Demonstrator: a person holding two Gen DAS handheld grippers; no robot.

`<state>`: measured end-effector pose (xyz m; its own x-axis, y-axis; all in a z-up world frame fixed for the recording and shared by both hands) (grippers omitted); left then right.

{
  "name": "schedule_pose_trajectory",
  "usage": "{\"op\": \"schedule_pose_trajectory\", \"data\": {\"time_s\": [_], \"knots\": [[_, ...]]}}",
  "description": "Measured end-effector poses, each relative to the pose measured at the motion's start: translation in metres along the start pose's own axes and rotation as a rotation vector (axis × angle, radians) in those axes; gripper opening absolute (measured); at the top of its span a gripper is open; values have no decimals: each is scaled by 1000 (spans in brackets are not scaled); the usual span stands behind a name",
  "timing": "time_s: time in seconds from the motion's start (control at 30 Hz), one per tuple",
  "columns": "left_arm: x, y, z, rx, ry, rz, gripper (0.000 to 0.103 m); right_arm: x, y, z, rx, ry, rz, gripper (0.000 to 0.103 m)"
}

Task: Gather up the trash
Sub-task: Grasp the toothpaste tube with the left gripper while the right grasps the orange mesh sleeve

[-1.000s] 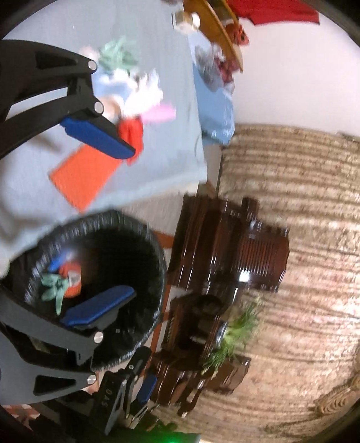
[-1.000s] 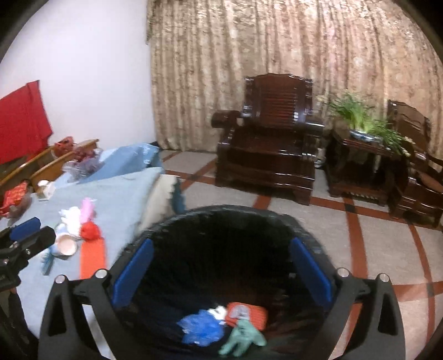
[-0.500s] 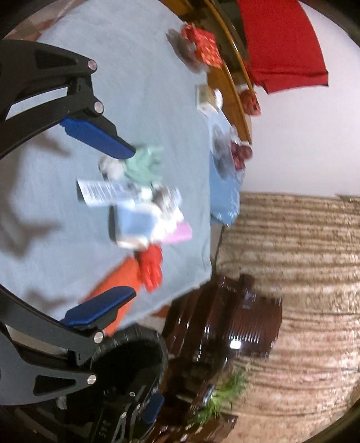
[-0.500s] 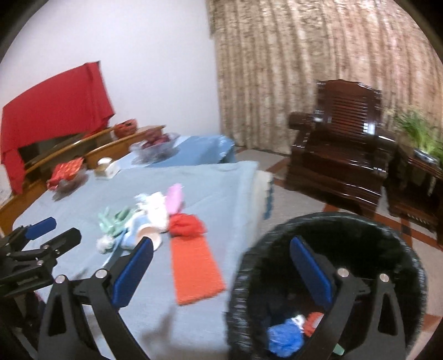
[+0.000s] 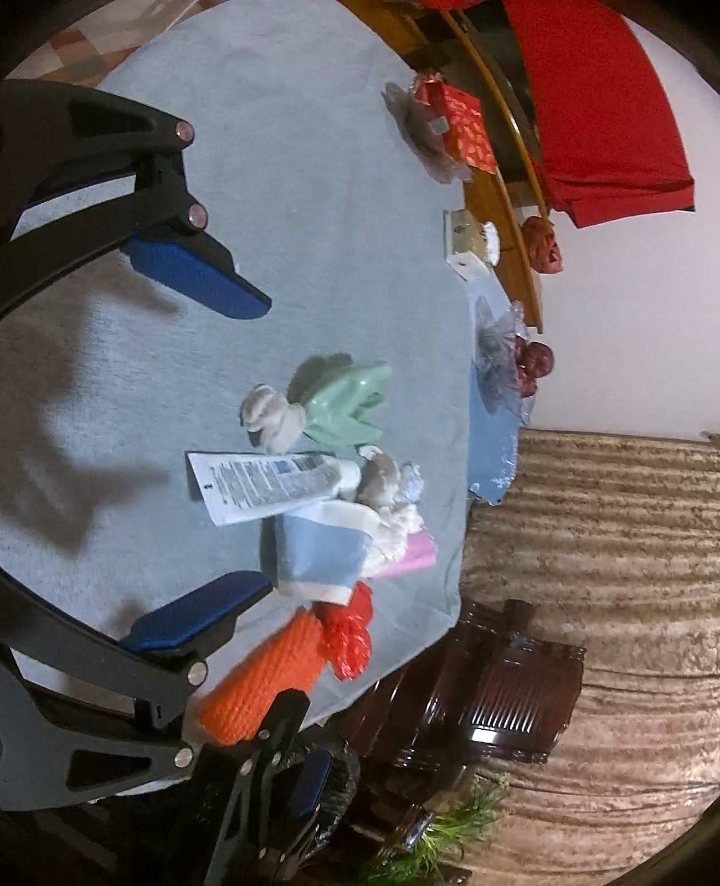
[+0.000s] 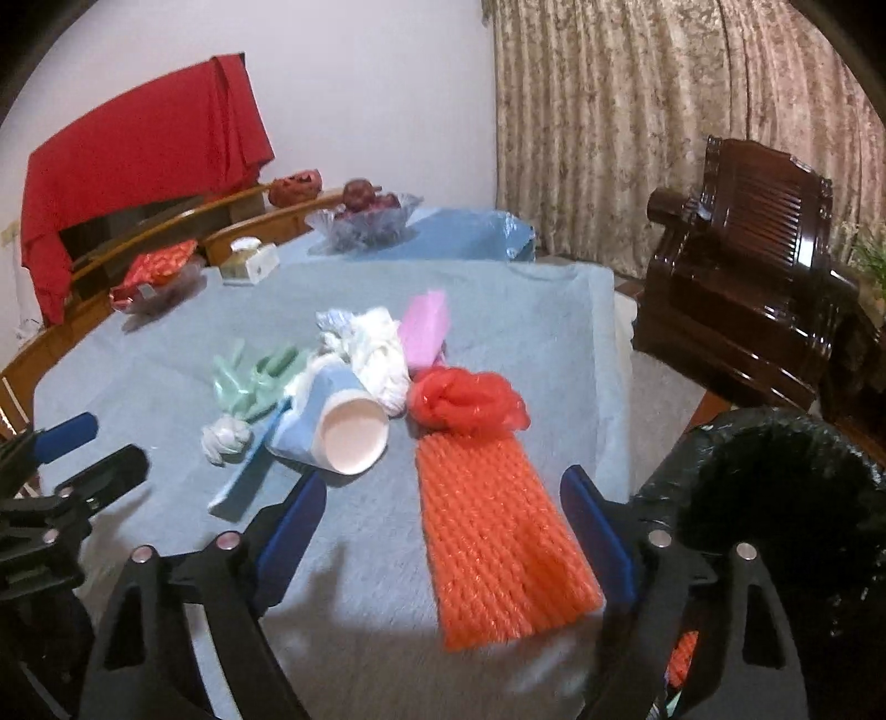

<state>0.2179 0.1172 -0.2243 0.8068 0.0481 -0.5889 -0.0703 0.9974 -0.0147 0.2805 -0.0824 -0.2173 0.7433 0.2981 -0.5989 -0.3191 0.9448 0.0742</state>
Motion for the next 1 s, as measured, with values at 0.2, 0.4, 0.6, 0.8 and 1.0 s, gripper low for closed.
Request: {"op": "schedule_pose_trajectory", "data": {"time_s": [0.2, 0.4, 0.6, 0.8, 1.0], "knots": [[14, 4, -7, -6, 28, 1, 86, 27, -6, -13, -10, 72, -22, 79], [23, 1, -12, -3, 46, -8, 86, 40, -11, -22, -8, 125, -18, 76], [31, -10, -12, 4, 52, -24, 86, 45, -14, -27, 6, 161, -1, 52], [38, -15, -13, 3, 66, -26, 84, 46, -8, -28, -36, 171, 16, 12], [47, -25, -14, 5, 79, -32, 79, 36, -12, -20, 1, 126, 14, 11]]}}
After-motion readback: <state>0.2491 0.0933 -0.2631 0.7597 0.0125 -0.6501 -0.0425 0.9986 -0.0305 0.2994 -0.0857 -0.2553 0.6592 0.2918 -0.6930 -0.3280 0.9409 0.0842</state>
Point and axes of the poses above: each gripper's, at about its wrist camera, not at the fingertips, and x roughly the way its jaws point, y to its left, z to its top, the point moved 9 cm from there along x, roughly the way its jaws point, and after that the axes turned 2 degrees about x, right-handed, at the moved point
